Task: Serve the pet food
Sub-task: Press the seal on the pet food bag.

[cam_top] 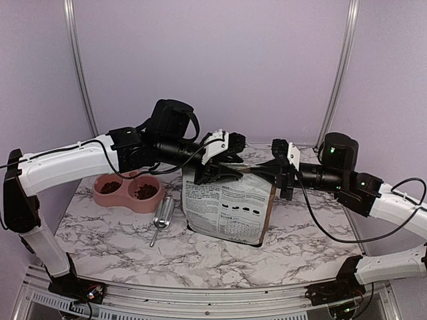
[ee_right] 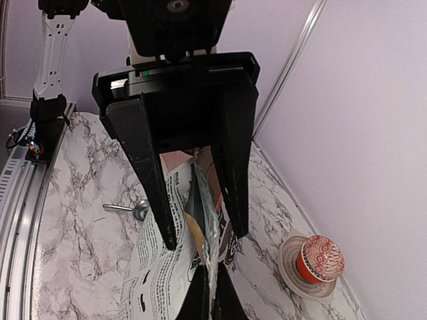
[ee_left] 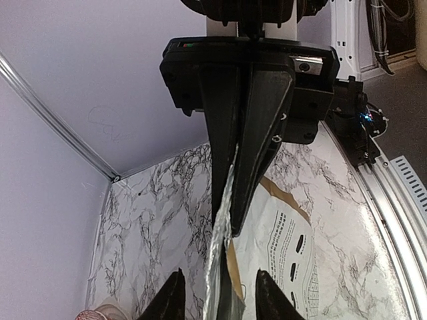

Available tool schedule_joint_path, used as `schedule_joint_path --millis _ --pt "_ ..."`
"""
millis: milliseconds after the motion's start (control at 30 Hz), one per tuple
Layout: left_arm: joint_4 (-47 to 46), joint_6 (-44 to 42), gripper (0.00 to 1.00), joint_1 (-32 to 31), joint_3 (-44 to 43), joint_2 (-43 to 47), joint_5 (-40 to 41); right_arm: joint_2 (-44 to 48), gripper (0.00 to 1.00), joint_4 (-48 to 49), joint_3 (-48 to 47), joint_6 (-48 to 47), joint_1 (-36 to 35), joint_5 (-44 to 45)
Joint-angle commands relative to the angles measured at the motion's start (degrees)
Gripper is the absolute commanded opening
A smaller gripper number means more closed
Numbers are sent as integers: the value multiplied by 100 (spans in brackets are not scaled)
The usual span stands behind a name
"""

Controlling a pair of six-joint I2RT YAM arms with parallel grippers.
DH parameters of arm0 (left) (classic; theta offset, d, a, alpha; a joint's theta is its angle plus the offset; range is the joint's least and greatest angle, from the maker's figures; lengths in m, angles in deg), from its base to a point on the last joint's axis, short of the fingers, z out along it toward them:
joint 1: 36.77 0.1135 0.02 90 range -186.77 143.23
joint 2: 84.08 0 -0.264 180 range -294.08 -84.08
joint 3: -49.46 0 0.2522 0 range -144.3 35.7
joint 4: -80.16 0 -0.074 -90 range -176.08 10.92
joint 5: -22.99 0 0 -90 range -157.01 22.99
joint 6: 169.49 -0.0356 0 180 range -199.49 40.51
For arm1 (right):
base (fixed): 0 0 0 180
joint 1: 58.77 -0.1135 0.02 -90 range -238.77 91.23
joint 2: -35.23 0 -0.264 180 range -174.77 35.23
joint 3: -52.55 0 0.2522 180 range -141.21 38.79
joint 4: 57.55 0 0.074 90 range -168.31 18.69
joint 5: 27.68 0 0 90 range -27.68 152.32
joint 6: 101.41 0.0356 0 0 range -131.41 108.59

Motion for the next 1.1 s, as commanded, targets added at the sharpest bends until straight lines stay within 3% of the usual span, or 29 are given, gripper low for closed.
schedule_joint_path --millis 0,467,600,933,1067 --pt "-122 143 36 18 -148 -25 -185 124 0 153 -18 -21 -15 -67" --pt "-308 -198 25 -309 -15 -177 478 239 0 219 28 29 -17 -200" --pt "-525 -224 1 -351 93 -177 873 272 0 220 35 40 -11 -257" --pt "-731 -698 0 -349 597 141 1552 402 0 254 81 60 -16 -288" --pt "-492 -788 6 -143 630 248 1398 475 0 264 101 36 -16 -276"
